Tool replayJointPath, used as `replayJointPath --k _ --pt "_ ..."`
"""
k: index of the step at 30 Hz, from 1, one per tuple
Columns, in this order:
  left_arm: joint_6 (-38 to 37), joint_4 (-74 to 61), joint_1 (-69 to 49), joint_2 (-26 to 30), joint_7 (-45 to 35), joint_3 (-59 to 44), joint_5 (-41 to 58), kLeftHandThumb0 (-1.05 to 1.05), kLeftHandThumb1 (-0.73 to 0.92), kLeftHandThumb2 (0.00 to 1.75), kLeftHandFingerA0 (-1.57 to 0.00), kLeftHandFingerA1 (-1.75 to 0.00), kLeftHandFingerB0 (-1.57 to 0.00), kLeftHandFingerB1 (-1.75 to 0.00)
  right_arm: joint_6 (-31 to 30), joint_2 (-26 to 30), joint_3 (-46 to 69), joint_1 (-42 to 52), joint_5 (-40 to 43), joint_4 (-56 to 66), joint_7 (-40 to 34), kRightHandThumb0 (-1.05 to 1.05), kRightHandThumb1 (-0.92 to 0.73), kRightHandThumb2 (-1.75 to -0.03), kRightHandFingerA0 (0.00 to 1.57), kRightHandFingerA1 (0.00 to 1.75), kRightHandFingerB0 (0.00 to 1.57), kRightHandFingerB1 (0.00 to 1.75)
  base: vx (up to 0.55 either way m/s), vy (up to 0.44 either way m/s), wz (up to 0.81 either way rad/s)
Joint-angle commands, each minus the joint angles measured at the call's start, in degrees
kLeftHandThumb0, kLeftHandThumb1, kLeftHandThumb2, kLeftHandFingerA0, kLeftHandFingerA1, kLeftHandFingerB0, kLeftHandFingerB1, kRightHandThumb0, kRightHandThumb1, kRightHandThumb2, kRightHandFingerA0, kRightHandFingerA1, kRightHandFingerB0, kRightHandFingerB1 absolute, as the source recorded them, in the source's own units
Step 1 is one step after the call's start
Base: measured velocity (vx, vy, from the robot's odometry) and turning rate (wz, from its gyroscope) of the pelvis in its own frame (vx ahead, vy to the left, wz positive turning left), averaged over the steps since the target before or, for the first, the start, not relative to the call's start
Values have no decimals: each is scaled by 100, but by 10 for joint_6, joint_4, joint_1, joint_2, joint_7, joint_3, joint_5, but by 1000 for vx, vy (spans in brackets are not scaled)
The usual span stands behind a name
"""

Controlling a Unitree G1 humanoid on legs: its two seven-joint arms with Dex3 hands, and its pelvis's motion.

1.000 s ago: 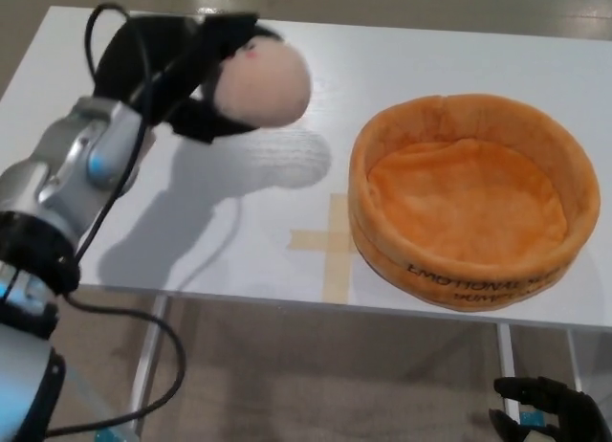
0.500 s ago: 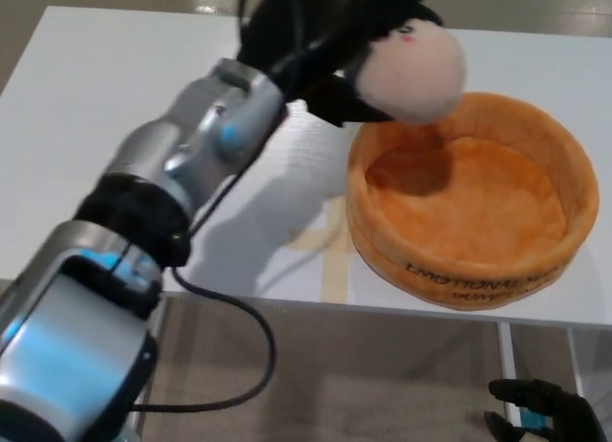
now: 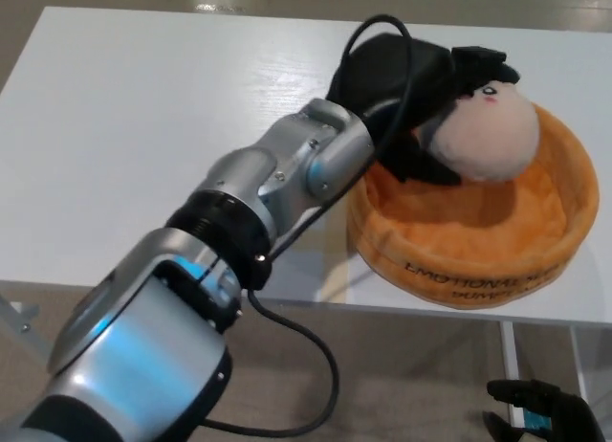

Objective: Use the left hand to pick up the pink round toy on the left and place it inside the orange plate on the desk.

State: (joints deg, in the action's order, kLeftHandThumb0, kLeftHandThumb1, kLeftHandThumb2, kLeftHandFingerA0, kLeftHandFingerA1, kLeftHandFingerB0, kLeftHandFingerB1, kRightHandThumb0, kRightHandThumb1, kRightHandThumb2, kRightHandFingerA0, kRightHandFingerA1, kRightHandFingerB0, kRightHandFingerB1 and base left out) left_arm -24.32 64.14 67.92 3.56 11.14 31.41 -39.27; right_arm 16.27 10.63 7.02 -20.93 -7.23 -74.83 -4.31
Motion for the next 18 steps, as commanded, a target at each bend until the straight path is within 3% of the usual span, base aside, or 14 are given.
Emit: replayJointPath --k 1,12,13,14,15,16,18 --pt "57 3 17 -6 -127 14 -2 -85 49 88 0 0 -4 -8 2 -2 0 6 5 -4 2 -35 -60 -56 56 55 61 50 0 0 0" --pt "83 -3 24 -8 -207 -2 25 -80 43 87 0 0 0 0 2 -3 0 5 5 -4 2 -35 -59 -57 56 56 62 50 0 0 0" --pt "85 -6 24 -6 -214 -6 29 -78 42 86 0 0 0 0 0 -3 1 5 6 -4 3 -39 -45 -86 52 66 55 63 0 0 0" --pt "86 -8 24 -6 -216 -8 29 -78 42 86 0 0 0 0 0 -3 1 5 6 -4 3 -39 -45 -86 52 66 55 63 0 0 0" --pt "85 -10 24 -4 -217 -9 28 -78 42 86 0 0 0 0 0 -3 1 4 6 -3 2 -33 -58 -57 56 58 63 51 0 0 0" --pt "87 -13 25 -3 -217 -9 27 -98 46 67 0 0 0 -6 1 -3 1 5 6 -3 2 -32 -58 -57 56 58 62 52 0 0 0" --pt "91 -19 25 -1 -220 -11 26 -98 46 67 0 0 0 -6 2 -3 2 5 7 -3 2 -32 -58 -57 56 58 62 52 0 0 0"
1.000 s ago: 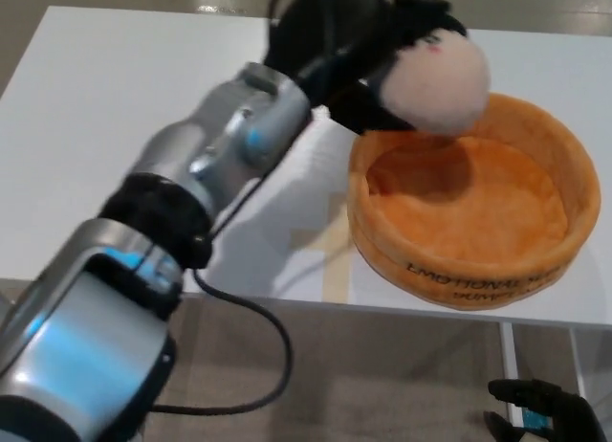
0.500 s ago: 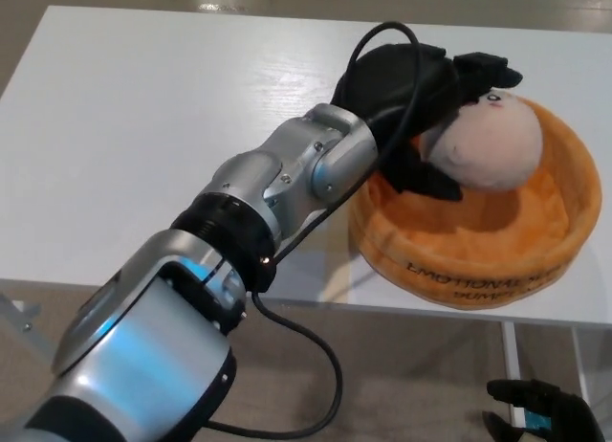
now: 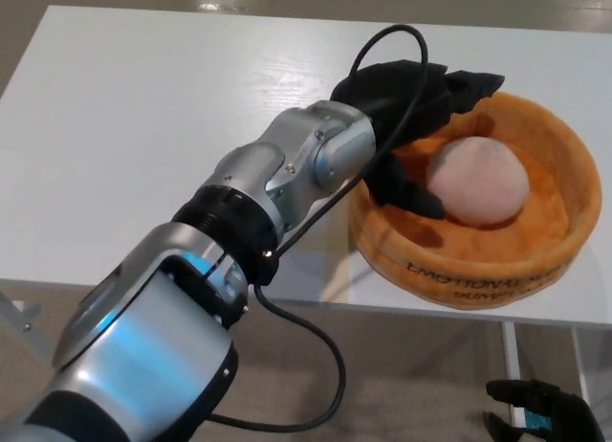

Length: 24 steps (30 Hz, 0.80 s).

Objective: Use the left hand to pick up the pink round toy on the left and place it inside the orange plate on the desk.

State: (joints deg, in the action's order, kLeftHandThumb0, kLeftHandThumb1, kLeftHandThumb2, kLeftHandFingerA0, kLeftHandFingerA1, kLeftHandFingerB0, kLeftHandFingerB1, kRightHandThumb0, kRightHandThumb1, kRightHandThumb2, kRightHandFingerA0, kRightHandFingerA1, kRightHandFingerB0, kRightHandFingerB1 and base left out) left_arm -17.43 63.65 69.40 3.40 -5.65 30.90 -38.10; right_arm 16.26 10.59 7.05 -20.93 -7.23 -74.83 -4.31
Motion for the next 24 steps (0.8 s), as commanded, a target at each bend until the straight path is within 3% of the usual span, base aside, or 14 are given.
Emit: replayJointPath --k 1,5,6,9,10,11,12,13,15,16,20,23,24 --pt "25 -19 10 2 -56 -8 15 -79 42 86 0 0 0 0 4 -3 2 6 6 -3 1 -31 -58 -57 56 58 62 52 0 0 0" --pt "25 -42 7 10 -69 -16 24 -81 43 88 0 0 0 0 3 -4 0 8 5 -4 0 -32 -58 -56 57 58 62 51 0 0 0" --pt "8 -75 -1 26 -70 -28 36 -98 48 67 0 0 0 -4 3 -4 1 8 5 -4 1 -32 -58 -56 56 57 62 51 0 0 0" --pt "-27 -167 -28 65 -84 -62 69 -92 51 59 0 0 0 -10 2 -3 2 7 7 -4 4 -32 -58 -56 57 57 62 51 0 0 0" --pt "-32 -192 -37 72 -90 -70 76 -78 43 84 0 0 0 -5 1 -3 2 6 6 -4 4 -32 -58 -57 55 56 61 51 0 0 0" --pt "-35 -203 -42 76 -93 -74 81 -78 43 84 0 0 0 -5 0 -3 2 6 6 -4 4 -32 -58 -57 55 56 61 51 0 0 0" --pt "-56 -233 -55 89 -92 -84 92 -66 40 76 0 -4 0 -12 -1 -2 2 5 6 -5 4 -38 -44 -86 51 65 56 64 0 0 0" --pt "-74 -280 -79 104 -96 -100 114 -26 41 53 0 -16 -6 -27 -2 0 2 4 6 -4 5 -31 -59 -57 55 56 61 50 0 0 0" --pt "-90 -333 -108 119 -103 -119 138 -26 41 53 0 -16 -6 -27 -3 1 3 4 7 -4 7 -31 -59 -57 55 56 61 50 0 0 0" --pt "-104 -380 -146 127 -109 -140 175 0 42 59 -5 -20 -14 -34 -1 3 0 4 4 -3 5 -32 -59 -56 57 57 62 51 0 0 0" --pt "-112 -422 -180 132 -119 -157 210 7 48 54 -4 -29 -19 -29 1 5 -1 5 3 -3 5 -33 -58 -56 57 57 62 50 0 0 0" --pt "-105 -568 -294 173 -172 -200 324 15 50 59 -8 -28 -25 -32 1 7 -5 7 -2 -4 1 -33 -58 -57 58 58 62 51 0 0 0" --pt "-95 -610 -329 186 -190 -209 362 18 58 58 -8 -33 -32 -31 -2 8 -6 7 -3 -4 1 -34 -59 -56 58 55 62 49 0 0 0"
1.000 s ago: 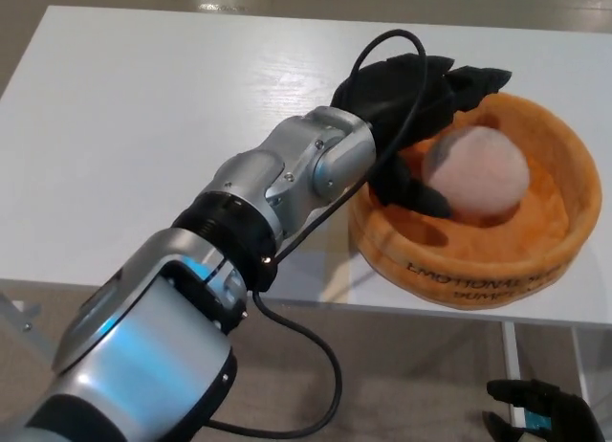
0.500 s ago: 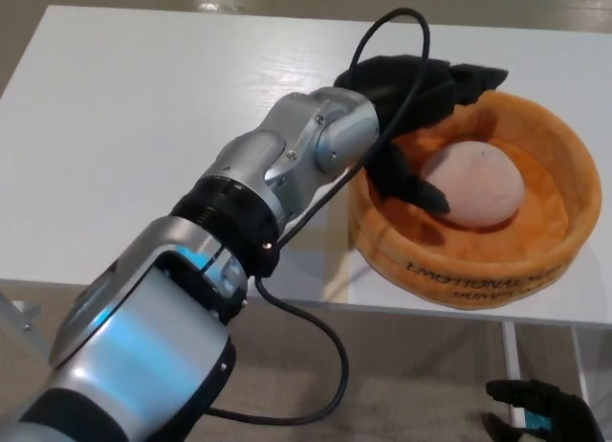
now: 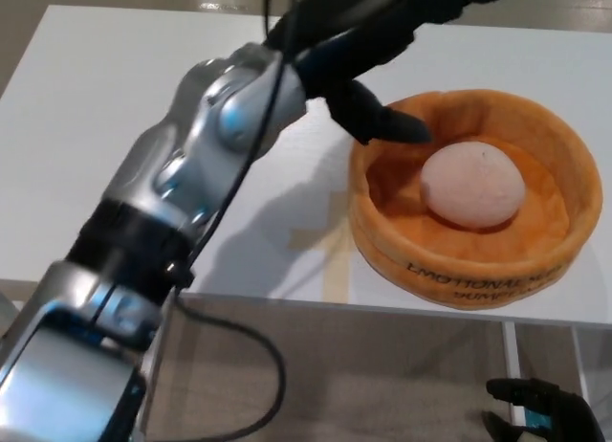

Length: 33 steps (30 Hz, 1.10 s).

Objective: Use the left hand to pick up the pink round toy on the left and place it inside the orange plate on the desk.

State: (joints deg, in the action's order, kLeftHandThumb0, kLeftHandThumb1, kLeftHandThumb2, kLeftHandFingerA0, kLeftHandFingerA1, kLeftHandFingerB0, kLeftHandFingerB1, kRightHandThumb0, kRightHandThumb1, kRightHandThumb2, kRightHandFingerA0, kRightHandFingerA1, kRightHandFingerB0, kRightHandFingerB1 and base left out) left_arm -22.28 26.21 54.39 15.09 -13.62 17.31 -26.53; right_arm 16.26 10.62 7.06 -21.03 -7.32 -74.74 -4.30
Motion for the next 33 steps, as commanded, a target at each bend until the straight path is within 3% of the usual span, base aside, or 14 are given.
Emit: replayJointPath --k 1,2,3,4,5,6,7,8,10,12,18,24,25,33 --pt "-31 -283 -217 84 -129 -84 284 18 58 58 -8 -33 -32 -31 -5 8 -7 8 -4 -5 1 -34 -59 -56 58 55 62 49 0 0 0" --pt "-27 -292 -224 86 -132 -86 290 18 58 58 -8 -33 -32 -31 -5 9 -7 8 -4 -5 1 -34 -59 -56 58 55 62 49 0 0 0" --pt "-14 -325 -248 95 -137 -92 304 13 39 87 -2 -47 -25 -51 -4 9 -7 8 -3 -5 2 -34 -59 -56 58 56 62 50 0 0 0" --pt "-8 -335 -255 98 -139 -94 309 13 39 87 -2 -47 -25 -51 -4 9 -7 8 -3 -5 3 -34 -59 -56 58 56 62 50 0 0 0" --pt "-4 -384 -302 125 -155 -107 350 12 66 59 -22 -35 -45 -34 -4 9 -8 6 -4 -5 1 -34 -58 -56 59 57 63 50 0 0 0" --pt "-2 -419 -336 144 -168 -116 380 12 66 59 -22 -35 -45 -34 -4 9 -8 5 -4 -5 -1 -34 -58 -56 59 57 63 50 0 0 0" --pt "-13 -455 -385 168 -191 -125 438 15 68 68 -26 -39 -50 -40 -4 9 -6 3 -2 -4 0 -32 -58 -56 57 57 62 51 0 0 0" --pt "-28 -488 -441 190 -220 -134 508 16 48 101 -21 -54 -44 -60 -5 9 -4 1 0 -5 3 -33 -58 -57 57 57 62 51 0 0 0" --pt "-32 -498 -463 195 -230 -138 534 16 48 101 -21 -54 -44 -60 -6 10 -4 0 0 -5 4 -33 -58 -57 57 57 62 51 0 0 0" --pt "6 -511 -507 193 -280 -143 622 -5 71 69 -32 -42 -61 -44 -5 11 -3 0 1 -5 7 -33 -58 -57 56 58 62 52 0 0 0" --pt "105 -522 -624 235 -389 -207 725 -17 69 60 -32 -44 -62 -49 -4 11 -5 2 -1 -4 5 -33 -59 -56 57 58 62 51 0 0 0" --pt "35 -428 -682 229 -445 -194 665 -9 72 64 -41 -42 -64 -44 -3 13 -2 0 2 -4 5 -32 -59 -57 58 58 62 52 0 0 0" --pt "36 -388 -691 221 -431 -182 629 8 75 72 -41 -44 -61 -48 -3 13 -2 -1 1 -4 4 -32 -59 -57 57 58 63 52 0 0 0" --pt "41 -131 -649 145 -307 -142 419 8 81 69 -43 -39 -57 -41 -4 13 -8 1 -6 -6 0 -33 -59 -57 58 57 62 50 0 0 0"
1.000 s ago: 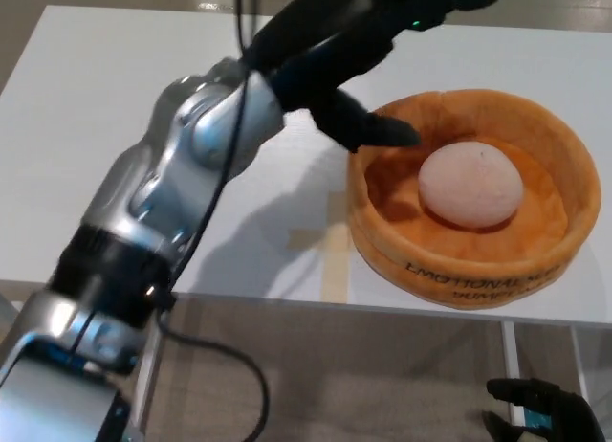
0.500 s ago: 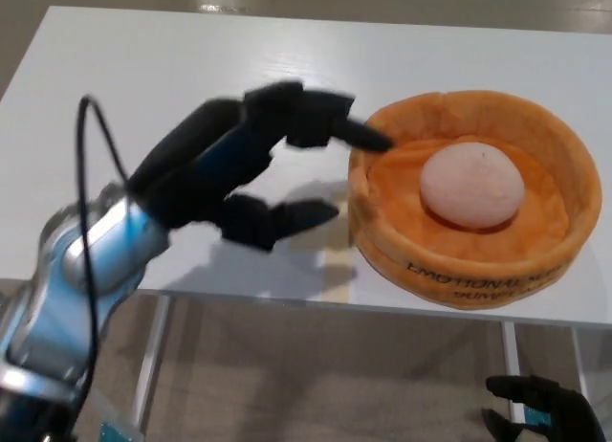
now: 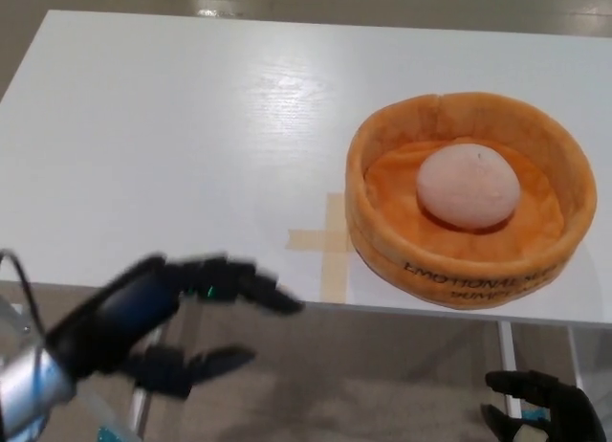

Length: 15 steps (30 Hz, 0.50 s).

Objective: Use the left hand to pick up the pink round toy on the left and place it inside the orange plate on the desk.

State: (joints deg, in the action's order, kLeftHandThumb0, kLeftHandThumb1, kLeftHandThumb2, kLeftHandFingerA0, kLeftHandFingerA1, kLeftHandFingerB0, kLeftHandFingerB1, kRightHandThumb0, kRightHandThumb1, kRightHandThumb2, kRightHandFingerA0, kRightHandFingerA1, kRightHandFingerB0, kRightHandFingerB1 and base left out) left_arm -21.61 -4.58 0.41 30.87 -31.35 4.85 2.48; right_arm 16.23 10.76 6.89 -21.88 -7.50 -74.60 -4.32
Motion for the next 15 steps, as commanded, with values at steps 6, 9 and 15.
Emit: replayJointPath --k 6,9,15 --pt "-33 416 -12 -56 -11 2 -5 21 79 72 -35 -39 -52 -40 1 8 -3 14 -1 -6 0 -32 -59 -57 57 59 63 52 0 0 0" --pt "-37 462 13 -60 65 21 -63 10 71 77 -39 -37 -56 -39 -1 8 -3 11 -1 -7 1 -31 -59 -57 57 57 63 52 0 0 0" --pt "-10 568 64 -81 202 46 -121 7 74 73 -40 -36 -55 -39 -3 7 0 10 1 -6 4 -32 -58 -57 56 58 63 52 0 0 0"
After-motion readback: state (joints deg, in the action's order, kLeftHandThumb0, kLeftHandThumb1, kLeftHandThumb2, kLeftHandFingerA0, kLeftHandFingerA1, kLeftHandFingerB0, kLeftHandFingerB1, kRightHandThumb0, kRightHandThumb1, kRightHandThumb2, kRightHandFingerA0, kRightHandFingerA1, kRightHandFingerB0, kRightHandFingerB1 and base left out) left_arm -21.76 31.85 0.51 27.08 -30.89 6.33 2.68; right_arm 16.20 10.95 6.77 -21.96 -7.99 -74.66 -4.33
